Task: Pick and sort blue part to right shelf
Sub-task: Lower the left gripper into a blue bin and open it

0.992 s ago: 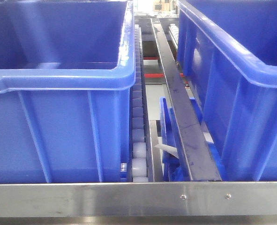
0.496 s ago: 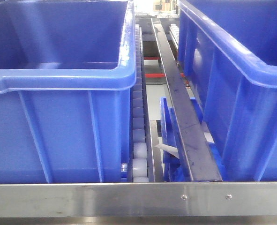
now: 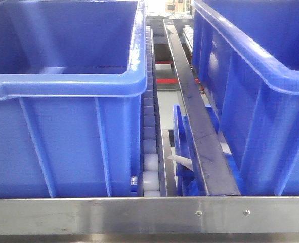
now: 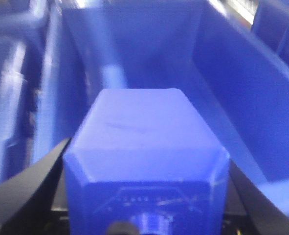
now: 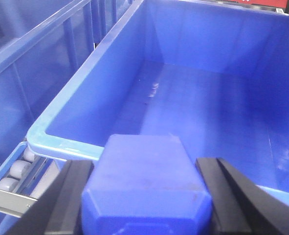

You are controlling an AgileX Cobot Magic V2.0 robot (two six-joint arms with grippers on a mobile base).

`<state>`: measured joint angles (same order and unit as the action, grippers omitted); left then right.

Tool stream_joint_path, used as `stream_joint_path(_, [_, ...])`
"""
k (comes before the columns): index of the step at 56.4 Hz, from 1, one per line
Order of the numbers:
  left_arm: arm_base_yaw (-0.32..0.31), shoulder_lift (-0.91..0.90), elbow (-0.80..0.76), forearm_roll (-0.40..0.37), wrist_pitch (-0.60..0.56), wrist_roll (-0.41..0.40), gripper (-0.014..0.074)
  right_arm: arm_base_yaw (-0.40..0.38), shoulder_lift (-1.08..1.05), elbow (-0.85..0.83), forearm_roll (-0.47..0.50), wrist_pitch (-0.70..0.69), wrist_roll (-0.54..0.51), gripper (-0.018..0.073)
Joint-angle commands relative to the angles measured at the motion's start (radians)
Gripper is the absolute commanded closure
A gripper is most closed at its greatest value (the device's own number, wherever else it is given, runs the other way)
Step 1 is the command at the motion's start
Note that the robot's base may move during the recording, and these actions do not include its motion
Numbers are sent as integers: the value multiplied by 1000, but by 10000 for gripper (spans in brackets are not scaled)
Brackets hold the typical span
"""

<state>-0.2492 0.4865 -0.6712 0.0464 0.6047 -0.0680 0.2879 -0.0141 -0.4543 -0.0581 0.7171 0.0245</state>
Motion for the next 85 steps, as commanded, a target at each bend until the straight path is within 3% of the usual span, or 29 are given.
stream_joint_path(1, [2,159,-104,-26,-96,1,334,2,-14,-27,-8,-94,-6,350])
stream_joint_path(25, [2,893,-489,-40,-50,2,333,2,-14,-27,-8,-94,-6,350])
stream_joint_path(38, [2,1163,-638,-64,-3,2,333,2,-14,-27,-8,-94,-6,350])
stream_joint_path(59, [2,1303,-652,-56,-10,6,322,2,-14,-27,-8,-94,-6,350])
stream_joint_path(74, [2,1301,-652,-56,11,6,48,2,-14,-27,-8,-94,-6,350])
stream_joint_path(85, [2,1236,-652,-56,28,6,8,2,-14,-27,-8,-94,-6,350])
